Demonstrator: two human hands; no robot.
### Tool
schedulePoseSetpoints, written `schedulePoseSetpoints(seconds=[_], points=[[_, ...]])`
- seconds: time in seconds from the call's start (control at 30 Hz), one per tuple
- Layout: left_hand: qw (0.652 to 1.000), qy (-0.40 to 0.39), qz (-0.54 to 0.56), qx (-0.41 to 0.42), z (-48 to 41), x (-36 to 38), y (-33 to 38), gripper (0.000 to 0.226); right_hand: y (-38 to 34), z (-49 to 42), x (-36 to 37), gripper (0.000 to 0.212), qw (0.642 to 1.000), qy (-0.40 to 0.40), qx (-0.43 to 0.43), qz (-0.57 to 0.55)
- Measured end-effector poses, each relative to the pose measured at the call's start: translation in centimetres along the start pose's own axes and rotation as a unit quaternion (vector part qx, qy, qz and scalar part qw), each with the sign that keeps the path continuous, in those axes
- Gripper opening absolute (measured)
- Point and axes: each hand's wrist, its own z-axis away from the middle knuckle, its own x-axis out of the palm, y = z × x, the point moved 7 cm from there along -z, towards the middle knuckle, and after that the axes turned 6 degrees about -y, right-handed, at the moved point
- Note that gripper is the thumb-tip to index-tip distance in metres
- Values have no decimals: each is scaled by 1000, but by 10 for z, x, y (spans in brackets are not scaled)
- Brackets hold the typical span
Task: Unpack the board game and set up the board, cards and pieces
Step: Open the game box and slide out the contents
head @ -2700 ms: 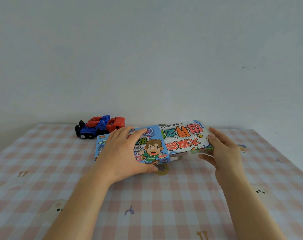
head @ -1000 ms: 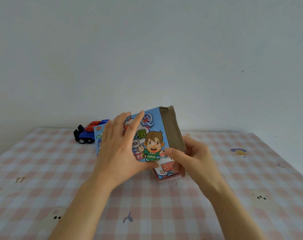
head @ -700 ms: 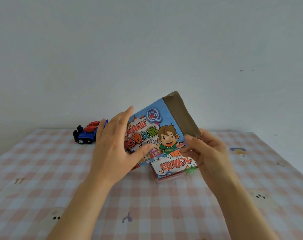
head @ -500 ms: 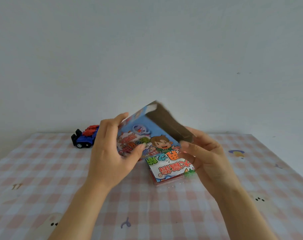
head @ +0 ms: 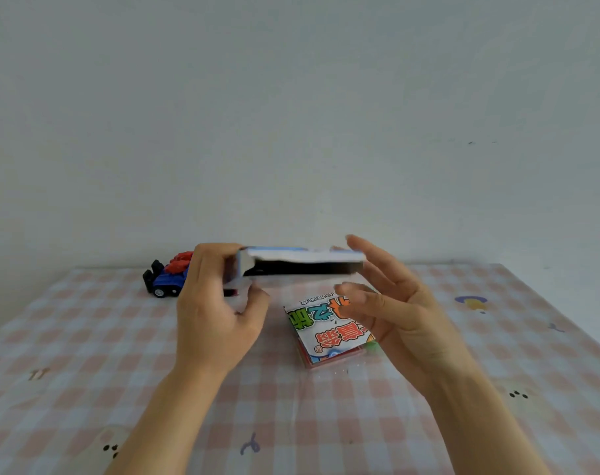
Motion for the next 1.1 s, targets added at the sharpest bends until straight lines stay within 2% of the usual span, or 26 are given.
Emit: schedulePoseSetpoints(seconds=[0.13, 0.3, 0.43, 0.53, 0.67, 0.77, 0.83, 0.93, 1.03, 1.1], points=[[992, 44, 99, -59, -2, -9, -4, 29, 4, 0, -7, 63, 997, 37, -2, 67], [969, 87, 177, -147, -4, -15, -18, 33, 15, -3, -8, 57, 970, 81, 19, 227], [943, 101, 233, -214, -4, -17, -29, 24, 33, -4, 7, 54, 948, 45, 49, 311], [905, 119, 301, -276, 0, -15, -39, 18, 43, -5, 20, 51, 948, 20, 57, 312], [913, 75, 275, -291, -1, -15, -45, 25, 41, -11, 40, 47, 947, 36, 36, 316], [926, 1, 229, -301, 3, -16, -56, 36, 40, -22, 53, 42, 961, 64, 34, 266], [929, -14, 205, -307, 8, -26, -61, 35, 41, -31, 69, 41, 966, 53, 38, 251], [927, 54, 173, -327, 10, -69, -76, 22, 50, -46, 100, 35, 969, 13, 49, 243], [905, 135, 161, -369, 7, -121, -106, 19, 65, -55, 122, 28, 968, -7, 58, 246], [900, 152, 125, -390, 9, -151, -130, 17, 74, -59, 132, 26, 965, -12, 63, 255]])
